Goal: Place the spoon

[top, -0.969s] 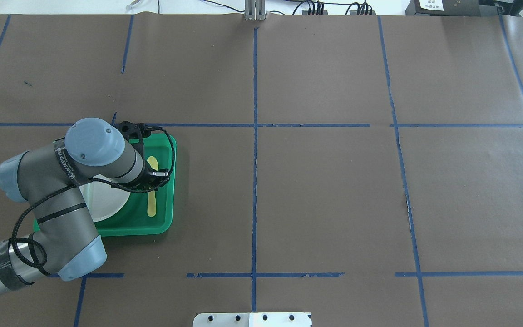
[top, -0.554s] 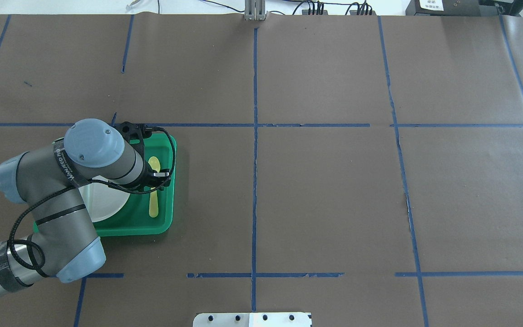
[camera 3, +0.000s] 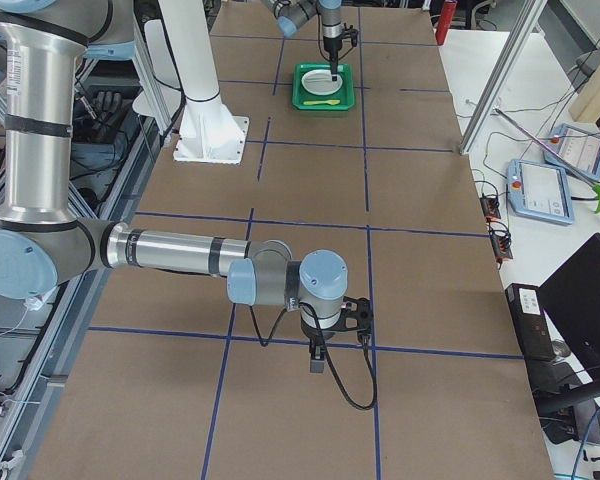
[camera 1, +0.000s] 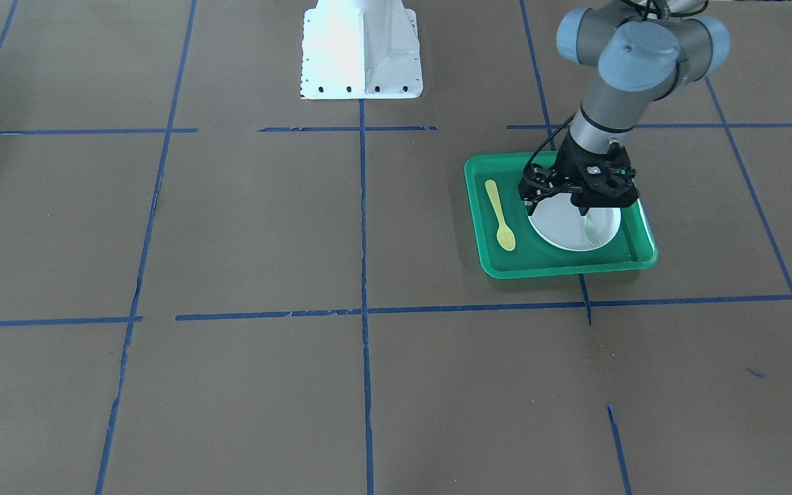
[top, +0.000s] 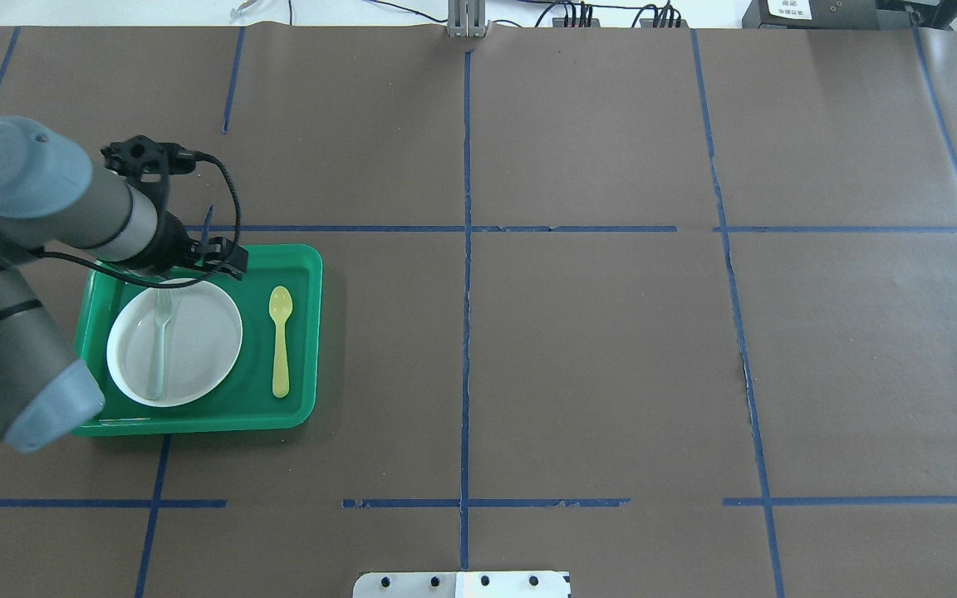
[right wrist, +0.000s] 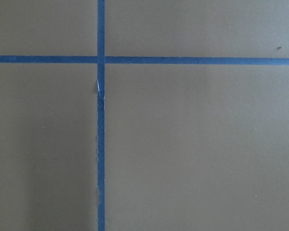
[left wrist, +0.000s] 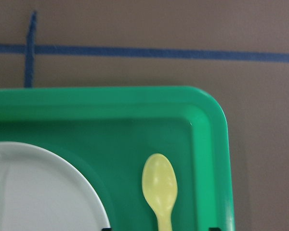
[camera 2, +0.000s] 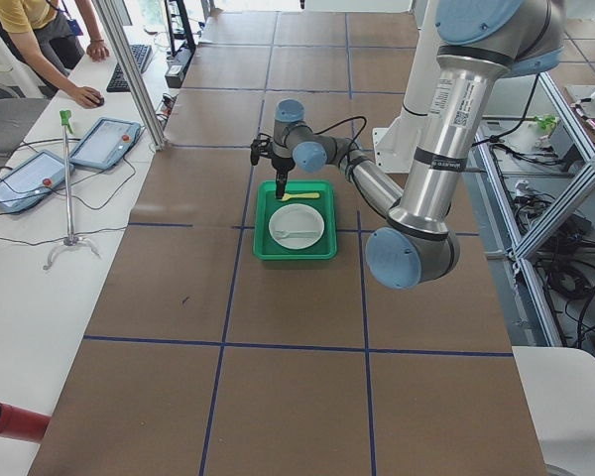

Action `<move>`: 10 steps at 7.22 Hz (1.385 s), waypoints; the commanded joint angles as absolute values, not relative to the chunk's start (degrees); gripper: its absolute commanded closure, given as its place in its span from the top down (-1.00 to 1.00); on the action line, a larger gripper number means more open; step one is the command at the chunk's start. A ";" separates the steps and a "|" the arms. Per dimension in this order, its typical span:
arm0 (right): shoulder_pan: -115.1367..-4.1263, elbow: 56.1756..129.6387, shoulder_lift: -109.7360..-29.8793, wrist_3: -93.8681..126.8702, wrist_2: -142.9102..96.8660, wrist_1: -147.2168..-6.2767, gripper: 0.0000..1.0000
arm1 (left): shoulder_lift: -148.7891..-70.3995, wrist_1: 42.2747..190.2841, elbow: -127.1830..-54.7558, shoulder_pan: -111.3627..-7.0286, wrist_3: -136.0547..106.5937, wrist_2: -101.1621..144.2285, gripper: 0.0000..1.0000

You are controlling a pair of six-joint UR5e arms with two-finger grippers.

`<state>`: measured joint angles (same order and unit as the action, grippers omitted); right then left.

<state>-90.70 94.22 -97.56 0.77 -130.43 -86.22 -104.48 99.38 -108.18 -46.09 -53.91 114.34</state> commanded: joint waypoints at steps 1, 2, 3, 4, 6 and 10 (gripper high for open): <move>-90.70 94.22 -97.56 0.79 -130.43 -86.22 1.00 | -96.89 99.23 -107.93 -58.48 -32.02 118.20 1.00; -90.70 94.22 -97.56 0.79 -130.43 -86.22 1.00 | -92.33 99.32 -107.58 -64.10 -21.20 121.52 1.00; -90.70 94.22 -97.56 0.79 -130.43 -86.22 1.00 | -87.67 99.32 -106.71 -69.99 -9.52 122.94 1.00; -90.70 94.22 -97.56 0.79 -130.43 -86.22 1.00 | -83.80 99.23 -104.52 -75.79 -3.49 123.83 1.00; -90.70 94.22 -97.56 0.79 -130.43 -86.22 1.00 | -81.13 99.32 -98.64 -83.74 2.76 131.80 1.00; -90.70 94.22 -97.56 0.79 -130.43 -86.22 1.00 | -80.67 97.03 -95.71 -89.38 10.28 133.33 1.00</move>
